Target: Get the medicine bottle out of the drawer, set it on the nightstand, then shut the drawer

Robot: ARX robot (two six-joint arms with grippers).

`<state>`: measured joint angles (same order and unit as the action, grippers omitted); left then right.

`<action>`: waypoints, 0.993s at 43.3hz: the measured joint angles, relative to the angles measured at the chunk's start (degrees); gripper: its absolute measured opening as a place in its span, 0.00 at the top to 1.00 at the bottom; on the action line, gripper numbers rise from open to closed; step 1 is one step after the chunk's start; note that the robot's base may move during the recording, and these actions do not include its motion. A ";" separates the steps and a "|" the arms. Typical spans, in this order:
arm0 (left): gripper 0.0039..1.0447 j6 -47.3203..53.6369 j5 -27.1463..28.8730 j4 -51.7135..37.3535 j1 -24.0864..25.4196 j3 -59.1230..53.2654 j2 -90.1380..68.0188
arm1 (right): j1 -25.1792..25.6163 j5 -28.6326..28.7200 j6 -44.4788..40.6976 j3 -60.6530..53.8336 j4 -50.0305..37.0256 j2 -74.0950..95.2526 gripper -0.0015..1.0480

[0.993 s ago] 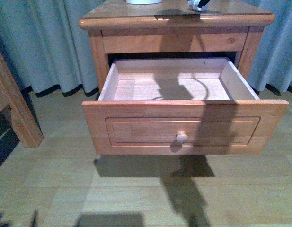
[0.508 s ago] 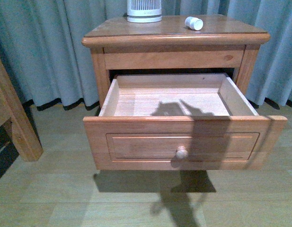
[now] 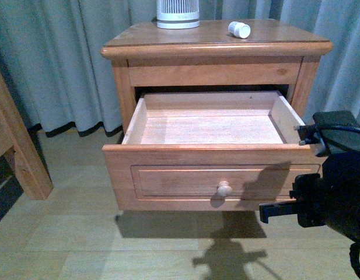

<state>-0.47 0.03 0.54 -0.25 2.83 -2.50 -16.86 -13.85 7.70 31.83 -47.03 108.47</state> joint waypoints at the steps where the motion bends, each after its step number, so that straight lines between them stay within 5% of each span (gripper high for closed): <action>1: 0.06 0.00 0.02 0.00 0.00 0.00 0.00 | 0.09 -0.22 0.00 0.44 -0.44 1.11 0.97; 23: 0.06 0.00 0.00 0.00 0.00 0.00 0.00 | 2.60 -0.74 -5.81 20.76 -1.77 19.19 0.97; 43: 0.06 0.00 0.00 0.00 0.00 0.00 0.00 | 8.11 -0.92 -13.70 51.08 7.89 34.38 0.97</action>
<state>-0.47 0.03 0.54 -0.25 2.83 -2.50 -8.75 -14.76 -6.00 82.91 -39.13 142.85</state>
